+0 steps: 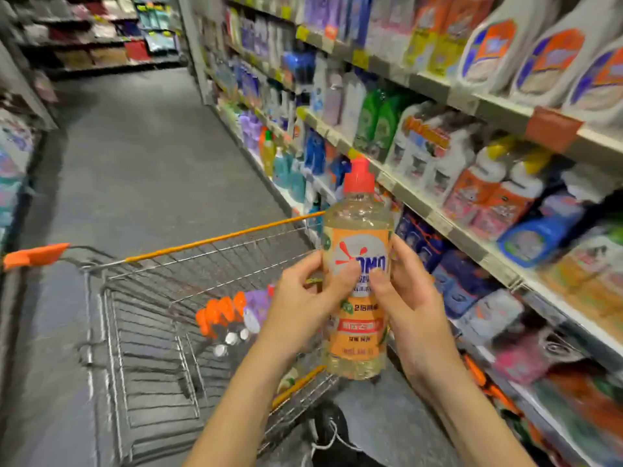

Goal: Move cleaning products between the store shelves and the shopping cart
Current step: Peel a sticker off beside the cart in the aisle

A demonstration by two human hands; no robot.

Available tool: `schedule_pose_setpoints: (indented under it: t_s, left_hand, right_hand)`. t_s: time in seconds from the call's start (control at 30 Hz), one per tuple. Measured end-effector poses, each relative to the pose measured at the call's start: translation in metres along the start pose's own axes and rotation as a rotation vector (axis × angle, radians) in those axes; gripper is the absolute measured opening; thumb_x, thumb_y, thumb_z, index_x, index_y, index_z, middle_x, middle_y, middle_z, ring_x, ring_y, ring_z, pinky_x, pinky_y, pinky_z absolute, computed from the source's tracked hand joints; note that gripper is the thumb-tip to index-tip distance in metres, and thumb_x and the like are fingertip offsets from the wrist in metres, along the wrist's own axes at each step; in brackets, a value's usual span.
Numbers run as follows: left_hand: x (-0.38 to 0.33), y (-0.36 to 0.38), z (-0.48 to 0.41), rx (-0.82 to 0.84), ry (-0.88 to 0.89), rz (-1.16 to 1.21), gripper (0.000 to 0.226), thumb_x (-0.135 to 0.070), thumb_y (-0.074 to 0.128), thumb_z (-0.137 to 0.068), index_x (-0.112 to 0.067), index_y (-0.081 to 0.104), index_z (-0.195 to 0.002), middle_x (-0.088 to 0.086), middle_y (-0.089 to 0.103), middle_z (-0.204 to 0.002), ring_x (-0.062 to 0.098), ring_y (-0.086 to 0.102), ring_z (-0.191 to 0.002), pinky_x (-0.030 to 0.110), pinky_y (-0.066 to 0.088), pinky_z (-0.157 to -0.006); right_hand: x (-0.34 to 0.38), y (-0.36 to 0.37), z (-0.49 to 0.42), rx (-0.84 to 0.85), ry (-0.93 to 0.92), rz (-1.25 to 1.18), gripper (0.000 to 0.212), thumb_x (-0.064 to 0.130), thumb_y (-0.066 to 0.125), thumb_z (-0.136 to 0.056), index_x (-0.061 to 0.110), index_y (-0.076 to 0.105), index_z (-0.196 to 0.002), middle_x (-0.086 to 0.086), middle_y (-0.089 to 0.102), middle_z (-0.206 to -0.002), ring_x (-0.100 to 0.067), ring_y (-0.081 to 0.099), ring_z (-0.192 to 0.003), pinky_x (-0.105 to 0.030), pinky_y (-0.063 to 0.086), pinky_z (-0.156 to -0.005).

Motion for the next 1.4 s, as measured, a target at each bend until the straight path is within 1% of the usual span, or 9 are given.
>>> schedule_pose_setpoints:
  t_s: [0.2,0.33,0.47,0.57,0.73,0.87,1.03,1.17,1.4]
  left_hand:
    - [-0.007,0.118,0.040,0.275,0.022,0.004,0.037,-0.040,0.073,-0.079,-0.012,0.070,-0.102,-0.004,0.075,-0.091,0.002,0.067,-0.081,0.017,0.051,-0.067]
    - [-0.010,0.209,0.073,0.500,0.015,-0.019,0.048,-0.050,0.068,-0.074,-0.015,0.070,-0.107,0.002,0.074,-0.102,0.018,0.069,-0.097,0.032,0.056,-0.081]
    - [-0.020,0.301,0.119,0.702,0.026,-0.031,0.041,-0.044,0.069,-0.082,-0.012,0.070,-0.107,0.007,0.074,-0.099,0.009,0.068,-0.080,0.018,0.052,-0.064]
    - [-0.016,0.367,0.161,0.832,-0.019,0.030,0.047,-0.048,0.068,-0.075,-0.012,0.071,-0.105,0.011,0.074,-0.100,0.021,0.069,-0.093,0.034,0.057,-0.079]
    - [-0.011,0.479,0.239,0.977,-0.089,0.072,0.024,-0.043,0.068,-0.078,-0.024,0.076,-0.091,0.005,0.075,-0.092,0.015,0.068,-0.083,0.030,0.056,-0.072]
    - [-0.017,0.554,0.297,1.046,-0.091,0.079,0.031,-0.045,0.074,-0.079,-0.018,0.073,-0.095,0.005,0.075,-0.090,0.013,0.069,-0.079,0.023,0.055,-0.065]
    - [-0.021,0.618,0.340,1.104,-0.090,0.104,0.036,-0.036,0.060,-0.078,-0.009,0.069,-0.101,-0.004,0.072,-0.074,0.002,0.062,-0.058,0.010,0.043,-0.047]
    - [-0.019,0.665,0.345,1.088,-0.072,0.077,0.035,-0.043,0.067,-0.083,-0.015,0.070,-0.104,0.003,0.075,-0.094,0.017,0.071,-0.084,0.022,0.054,-0.064]
    - [-0.014,0.735,0.308,1.104,0.004,0.063,0.039,-0.039,0.060,-0.079,-0.013,0.068,-0.108,0.000,0.075,-0.100,0.014,0.070,-0.093,0.023,0.055,-0.073]
  right_hand:
    - [0.066,-0.090,0.091,-0.291,-0.057,0.075,0.046,0.020,0.064,-0.087,0.033,0.051,-0.130,0.002,0.068,-0.123,-0.015,0.066,-0.110,-0.031,0.056,-0.086]
    - [0.108,-0.158,0.160,-0.540,-0.131,0.127,0.041,0.026,0.071,-0.084,0.037,0.056,-0.120,0.005,0.070,-0.119,-0.009,0.067,-0.107,-0.023,0.055,-0.079]
    - [0.145,-0.216,0.232,-0.733,-0.202,0.128,0.043,0.025,0.070,-0.081,0.032,0.056,-0.121,0.006,0.072,-0.114,-0.008,0.069,-0.101,-0.022,0.055,-0.074]
    - [0.170,-0.258,0.290,-0.841,-0.251,0.127,0.043,0.023,0.063,-0.078,0.030,0.056,-0.120,0.007,0.073,-0.110,-0.009,0.069,-0.100,-0.022,0.055,-0.073]
    - [0.214,-0.332,0.386,-1.004,-0.289,0.146,0.041,0.022,0.063,-0.078,0.033,0.056,-0.118,0.007,0.073,-0.111,-0.009,0.070,-0.100,-0.022,0.056,-0.074]
    - [0.247,-0.387,0.453,-1.072,-0.298,0.184,0.043,0.024,0.064,-0.077,0.036,0.054,-0.117,0.005,0.073,-0.112,-0.013,0.070,-0.102,-0.026,0.058,-0.079]
    - [0.271,-0.439,0.499,-1.083,-0.263,0.221,0.048,0.032,0.068,-0.073,0.044,0.053,-0.116,0.010,0.072,-0.112,-0.010,0.070,-0.099,-0.025,0.058,-0.074]
    - [0.284,-0.485,0.508,-1.043,-0.239,0.215,0.058,0.029,0.071,-0.071,0.043,0.049,-0.123,0.012,0.069,-0.117,-0.010,0.069,-0.103,-0.027,0.058,-0.077]
    - [0.299,-0.555,0.486,-1.054,-0.318,0.264,0.066,0.020,0.070,-0.074,0.028,0.047,-0.135,0.003,0.071,-0.117,-0.015,0.068,-0.106,-0.030,0.058,-0.083]
Point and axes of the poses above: each hand's wrist, its own z-axis away from the middle knuckle, its own y-axis out of the palm, x = y × z, the point moved 10 cm from there along -z, towards the middle knuckle
